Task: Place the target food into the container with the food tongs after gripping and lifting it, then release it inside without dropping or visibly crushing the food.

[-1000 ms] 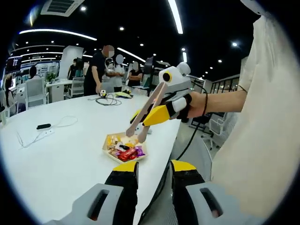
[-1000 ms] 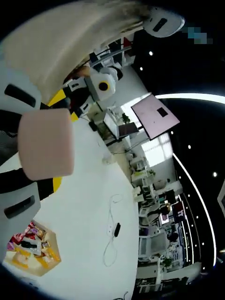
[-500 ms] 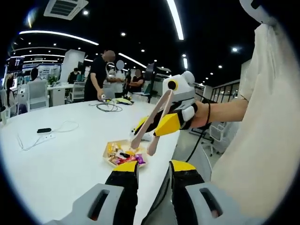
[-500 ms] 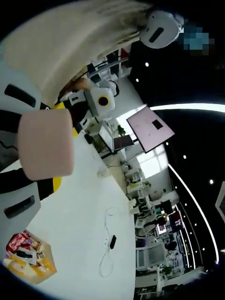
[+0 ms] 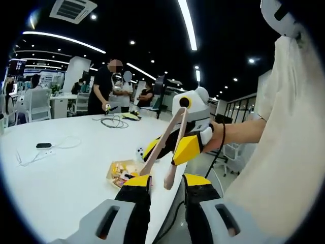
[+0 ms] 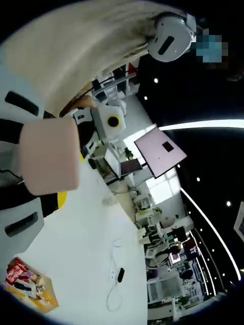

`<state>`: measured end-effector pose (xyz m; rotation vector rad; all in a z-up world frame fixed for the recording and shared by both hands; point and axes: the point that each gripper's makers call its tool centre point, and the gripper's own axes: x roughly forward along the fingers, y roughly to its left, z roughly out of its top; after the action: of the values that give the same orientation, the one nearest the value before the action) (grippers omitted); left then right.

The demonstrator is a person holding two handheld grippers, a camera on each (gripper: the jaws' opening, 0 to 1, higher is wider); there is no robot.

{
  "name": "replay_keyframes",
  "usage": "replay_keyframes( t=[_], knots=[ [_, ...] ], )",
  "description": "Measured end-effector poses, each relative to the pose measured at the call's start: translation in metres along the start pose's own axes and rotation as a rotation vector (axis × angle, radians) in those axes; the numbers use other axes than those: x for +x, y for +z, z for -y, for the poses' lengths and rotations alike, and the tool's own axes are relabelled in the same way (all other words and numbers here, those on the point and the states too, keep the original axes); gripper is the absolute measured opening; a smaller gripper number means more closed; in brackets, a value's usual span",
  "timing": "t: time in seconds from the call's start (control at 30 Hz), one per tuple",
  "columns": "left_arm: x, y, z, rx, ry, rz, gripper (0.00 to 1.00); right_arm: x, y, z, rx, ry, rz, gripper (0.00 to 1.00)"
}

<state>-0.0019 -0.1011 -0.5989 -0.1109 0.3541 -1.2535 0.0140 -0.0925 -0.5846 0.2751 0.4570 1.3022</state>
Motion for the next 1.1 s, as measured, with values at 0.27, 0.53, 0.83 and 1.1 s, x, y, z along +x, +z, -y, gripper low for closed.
replay_keyframes(
  t=[0.27,0.53,0.83,1.1],
  knots=[
    [0.0005,0.0082,0.0012,-0.027,-0.008,0.036,0.21,0.0004,0.0014,-0.0039,0.008,0.018,0.009,0.26],
    [0.0015,0.0078,0.0039,-0.013,-0.02,0.022,0.13,-0.0036,0.0056,-0.0047,0.02,0.024,0.033,0.26],
    [0.0032,0.0064,0.007,-0.006,-0.028,0.015,0.12,-0.0028,0.0032,-0.005,0.017,0.034,0.026,0.26],
    [0.0037,0.0073,0.0079,-0.009,-0.037,0.019,0.09,-0.0025,0.0021,-0.0043,0.021,0.036,0.024,0.26]
  ],
)
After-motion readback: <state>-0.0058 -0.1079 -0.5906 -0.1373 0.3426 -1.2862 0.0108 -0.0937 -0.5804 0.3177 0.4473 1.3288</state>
